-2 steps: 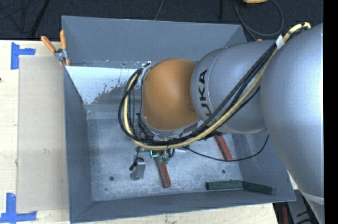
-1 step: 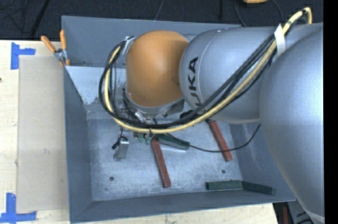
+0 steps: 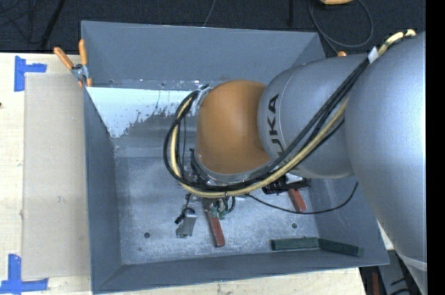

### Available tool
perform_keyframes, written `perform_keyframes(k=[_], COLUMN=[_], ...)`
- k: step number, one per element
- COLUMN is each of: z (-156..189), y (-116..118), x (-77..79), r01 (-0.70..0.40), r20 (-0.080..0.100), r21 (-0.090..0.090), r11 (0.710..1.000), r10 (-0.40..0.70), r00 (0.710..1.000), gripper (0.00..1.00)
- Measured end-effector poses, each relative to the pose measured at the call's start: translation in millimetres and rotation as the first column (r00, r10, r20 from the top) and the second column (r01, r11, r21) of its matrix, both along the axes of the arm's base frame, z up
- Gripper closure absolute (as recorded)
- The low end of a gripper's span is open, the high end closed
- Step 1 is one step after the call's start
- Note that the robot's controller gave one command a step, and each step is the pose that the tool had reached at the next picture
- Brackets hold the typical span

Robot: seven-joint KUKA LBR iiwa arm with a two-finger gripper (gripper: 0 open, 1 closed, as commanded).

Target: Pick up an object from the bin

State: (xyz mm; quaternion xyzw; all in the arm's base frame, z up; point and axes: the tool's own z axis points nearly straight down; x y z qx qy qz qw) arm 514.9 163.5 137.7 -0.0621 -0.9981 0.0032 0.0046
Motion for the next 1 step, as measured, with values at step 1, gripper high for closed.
perform_keyframes(k=[1], z=[-48.7], y=[-44.2], x=[36.3], r01=[0.046], r20=[0.005], r21=[0.002], r11=[0.999], r10=[-0.046], r00=[0.999], gripper=[0.00])
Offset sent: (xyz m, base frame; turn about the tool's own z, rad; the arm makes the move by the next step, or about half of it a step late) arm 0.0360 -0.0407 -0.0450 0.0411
